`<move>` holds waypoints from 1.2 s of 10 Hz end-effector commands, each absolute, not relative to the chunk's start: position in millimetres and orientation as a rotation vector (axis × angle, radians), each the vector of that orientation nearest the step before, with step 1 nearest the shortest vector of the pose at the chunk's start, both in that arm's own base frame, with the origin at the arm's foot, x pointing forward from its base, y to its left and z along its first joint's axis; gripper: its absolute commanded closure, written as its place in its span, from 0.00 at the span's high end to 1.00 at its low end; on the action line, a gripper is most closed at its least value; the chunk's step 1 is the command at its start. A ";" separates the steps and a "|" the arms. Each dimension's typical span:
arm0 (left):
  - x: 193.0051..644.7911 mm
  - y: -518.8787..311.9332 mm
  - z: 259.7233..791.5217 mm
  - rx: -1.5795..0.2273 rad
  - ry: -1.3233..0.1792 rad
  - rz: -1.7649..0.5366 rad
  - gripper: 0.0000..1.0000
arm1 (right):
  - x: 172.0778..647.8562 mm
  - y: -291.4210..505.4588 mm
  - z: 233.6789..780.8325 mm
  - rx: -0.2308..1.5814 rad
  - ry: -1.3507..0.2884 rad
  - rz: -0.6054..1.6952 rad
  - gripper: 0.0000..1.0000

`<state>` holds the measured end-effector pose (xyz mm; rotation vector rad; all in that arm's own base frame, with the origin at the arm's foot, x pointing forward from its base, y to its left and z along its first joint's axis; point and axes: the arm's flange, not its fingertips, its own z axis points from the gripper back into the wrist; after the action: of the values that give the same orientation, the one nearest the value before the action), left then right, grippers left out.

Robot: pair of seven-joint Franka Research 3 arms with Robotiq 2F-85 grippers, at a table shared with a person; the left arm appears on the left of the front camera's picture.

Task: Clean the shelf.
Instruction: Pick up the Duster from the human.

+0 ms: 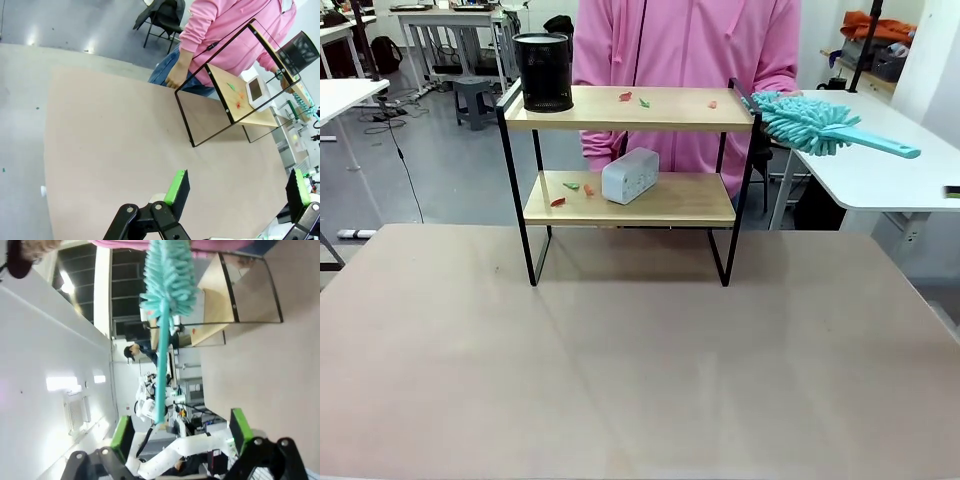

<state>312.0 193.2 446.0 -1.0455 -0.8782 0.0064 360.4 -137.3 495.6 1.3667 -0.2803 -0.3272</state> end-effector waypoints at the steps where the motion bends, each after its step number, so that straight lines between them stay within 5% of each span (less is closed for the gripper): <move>1: 312.6 192.6 445.4 -1.050 -0.910 -0.011 1.00 | 343.8 -159.2 508.1 1.370 -0.338 -0.336 1.00; 8: 312.6 192.6 445.4 -1.050 -0.910 -0.011 1.00 | 414.4 -100.7 504.7 1.465 -0.027 -0.414 1.00; 12: 312.6 192.6 445.4 -1.050 -0.910 -0.011 1.00 | 445.1 -67.2 502.7 1.404 -0.021 -0.378 1.00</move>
<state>311.9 193.3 446.2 -1.0452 -0.8793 0.0056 439.1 -63.5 501.7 1.4148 -0.0180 -0.3541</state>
